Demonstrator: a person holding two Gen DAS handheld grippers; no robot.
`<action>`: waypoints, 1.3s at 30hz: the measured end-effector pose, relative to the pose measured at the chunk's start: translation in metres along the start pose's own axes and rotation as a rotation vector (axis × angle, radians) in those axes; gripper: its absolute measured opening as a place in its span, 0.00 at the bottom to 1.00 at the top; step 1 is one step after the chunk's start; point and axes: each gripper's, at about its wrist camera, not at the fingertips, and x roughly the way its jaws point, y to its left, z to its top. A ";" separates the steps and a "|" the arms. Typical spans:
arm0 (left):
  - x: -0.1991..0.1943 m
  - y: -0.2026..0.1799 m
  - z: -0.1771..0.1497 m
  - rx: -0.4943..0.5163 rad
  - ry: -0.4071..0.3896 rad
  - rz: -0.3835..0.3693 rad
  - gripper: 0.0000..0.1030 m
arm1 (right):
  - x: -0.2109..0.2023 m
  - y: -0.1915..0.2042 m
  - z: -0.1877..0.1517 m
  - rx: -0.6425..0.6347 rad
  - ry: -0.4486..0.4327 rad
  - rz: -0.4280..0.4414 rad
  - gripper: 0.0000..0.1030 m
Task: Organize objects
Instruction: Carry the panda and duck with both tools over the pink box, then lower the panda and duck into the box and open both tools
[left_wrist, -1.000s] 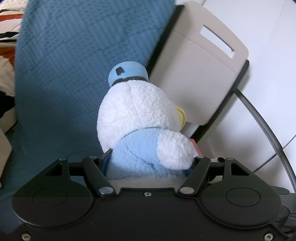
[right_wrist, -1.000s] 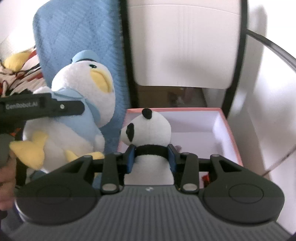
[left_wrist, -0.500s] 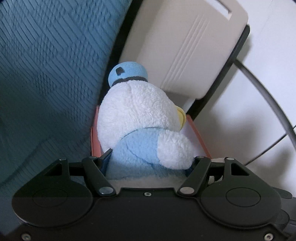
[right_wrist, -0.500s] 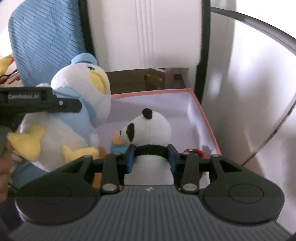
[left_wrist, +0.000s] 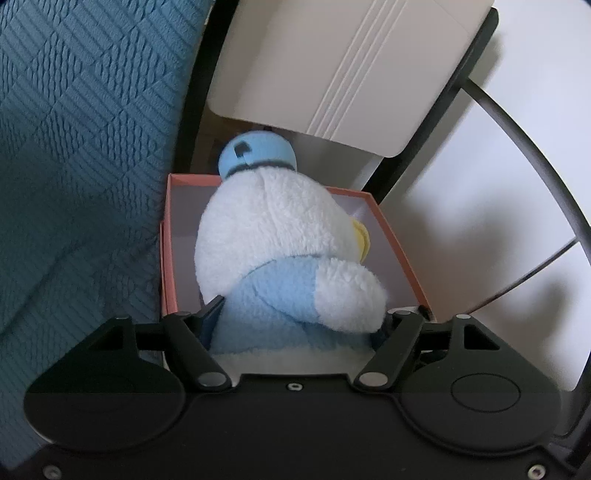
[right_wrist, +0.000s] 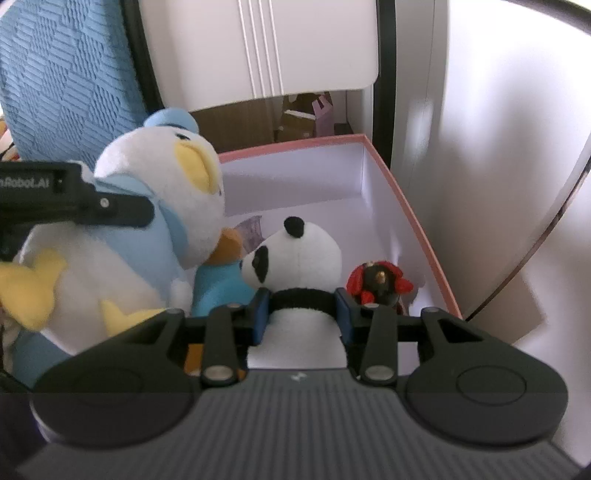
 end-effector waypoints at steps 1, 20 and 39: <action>-0.004 0.000 0.001 0.002 -0.011 0.006 0.72 | -0.003 0.001 0.001 0.001 -0.006 0.006 0.49; -0.162 0.005 0.000 0.088 -0.188 -0.055 1.00 | -0.136 0.049 0.033 -0.015 -0.223 0.095 0.66; -0.226 0.017 -0.062 0.127 -0.254 -0.088 1.00 | -0.191 0.082 -0.015 0.000 -0.249 0.140 0.66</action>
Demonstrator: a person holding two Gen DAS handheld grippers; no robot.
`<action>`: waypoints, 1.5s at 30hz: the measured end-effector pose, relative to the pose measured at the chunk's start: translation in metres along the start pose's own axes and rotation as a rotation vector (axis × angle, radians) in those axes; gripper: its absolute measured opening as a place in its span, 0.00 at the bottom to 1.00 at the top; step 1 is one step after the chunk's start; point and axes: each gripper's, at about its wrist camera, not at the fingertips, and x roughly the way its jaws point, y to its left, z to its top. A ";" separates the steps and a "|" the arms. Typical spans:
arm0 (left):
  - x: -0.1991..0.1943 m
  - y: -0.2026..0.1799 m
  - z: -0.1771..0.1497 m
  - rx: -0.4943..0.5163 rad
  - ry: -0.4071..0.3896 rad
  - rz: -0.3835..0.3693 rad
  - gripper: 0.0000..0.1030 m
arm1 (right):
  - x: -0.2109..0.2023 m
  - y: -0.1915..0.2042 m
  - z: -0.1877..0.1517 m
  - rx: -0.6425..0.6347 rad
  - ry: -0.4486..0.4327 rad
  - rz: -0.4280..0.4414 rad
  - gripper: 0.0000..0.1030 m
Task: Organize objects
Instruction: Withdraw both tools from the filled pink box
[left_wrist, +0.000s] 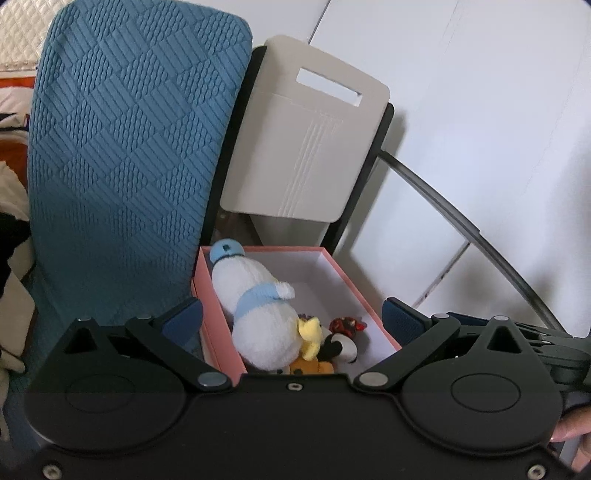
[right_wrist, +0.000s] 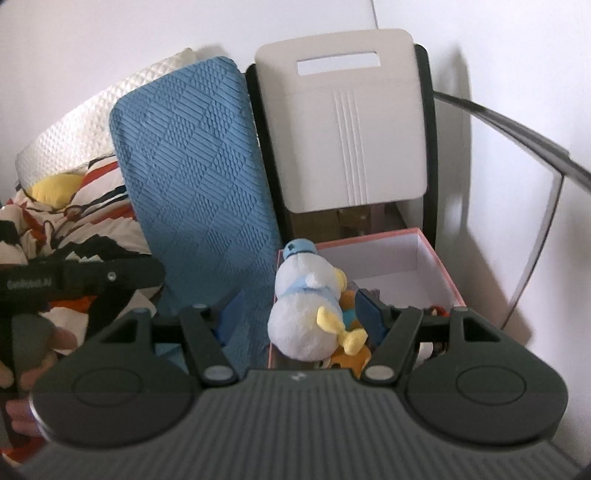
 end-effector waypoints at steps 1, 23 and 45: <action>0.000 -0.001 -0.004 0.001 0.001 -0.002 1.00 | 0.000 -0.001 -0.003 0.010 0.005 -0.002 0.66; 0.019 0.001 -0.047 -0.013 0.051 0.044 1.00 | 0.007 -0.026 -0.064 0.106 0.064 -0.079 0.66; 0.016 -0.001 -0.050 -0.031 0.049 0.068 1.00 | 0.013 -0.025 -0.058 0.119 0.055 -0.109 1.00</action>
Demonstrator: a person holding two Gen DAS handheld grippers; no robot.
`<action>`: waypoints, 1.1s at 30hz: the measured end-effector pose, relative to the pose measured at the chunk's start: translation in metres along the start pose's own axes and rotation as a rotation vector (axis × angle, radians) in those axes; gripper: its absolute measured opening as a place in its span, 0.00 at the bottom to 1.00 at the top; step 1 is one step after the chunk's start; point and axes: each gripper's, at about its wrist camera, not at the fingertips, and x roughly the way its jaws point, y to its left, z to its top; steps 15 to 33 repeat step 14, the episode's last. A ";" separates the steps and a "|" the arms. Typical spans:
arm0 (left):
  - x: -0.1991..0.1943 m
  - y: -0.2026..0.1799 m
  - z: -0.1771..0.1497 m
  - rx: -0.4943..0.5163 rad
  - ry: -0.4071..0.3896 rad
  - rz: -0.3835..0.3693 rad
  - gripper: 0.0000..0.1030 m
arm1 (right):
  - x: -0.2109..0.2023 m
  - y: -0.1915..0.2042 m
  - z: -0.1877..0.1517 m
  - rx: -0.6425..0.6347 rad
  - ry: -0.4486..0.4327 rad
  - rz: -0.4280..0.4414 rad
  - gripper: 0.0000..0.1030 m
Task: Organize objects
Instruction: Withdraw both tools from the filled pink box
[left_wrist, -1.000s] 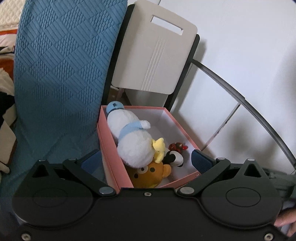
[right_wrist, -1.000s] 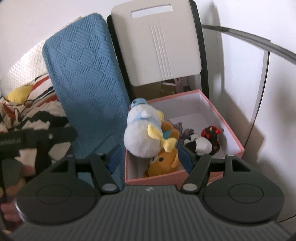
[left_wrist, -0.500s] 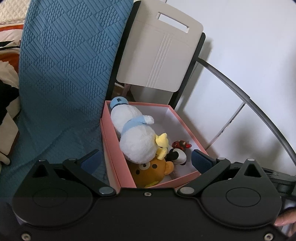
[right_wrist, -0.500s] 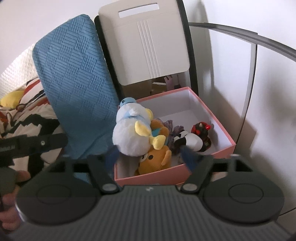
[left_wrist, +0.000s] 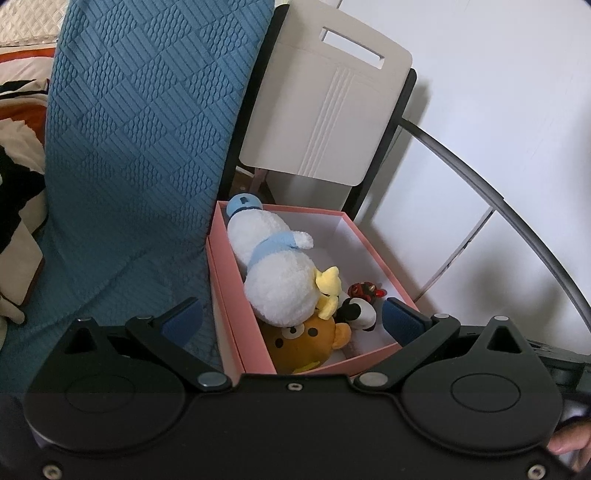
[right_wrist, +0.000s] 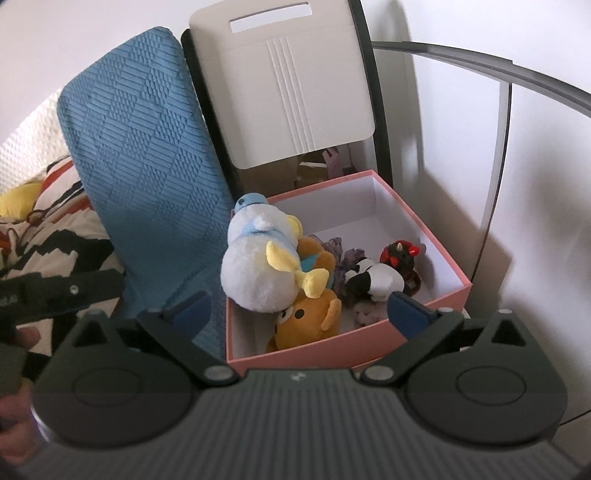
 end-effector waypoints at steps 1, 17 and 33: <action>0.000 0.000 0.000 0.001 0.000 -0.001 1.00 | -0.001 0.000 0.000 0.001 0.000 -0.001 1.00; -0.009 -0.006 -0.002 0.007 -0.017 -0.010 1.00 | -0.005 -0.001 -0.006 0.008 0.018 0.004 1.00; -0.009 -0.006 -0.002 0.007 -0.017 -0.010 1.00 | -0.005 -0.001 -0.006 0.008 0.018 0.004 1.00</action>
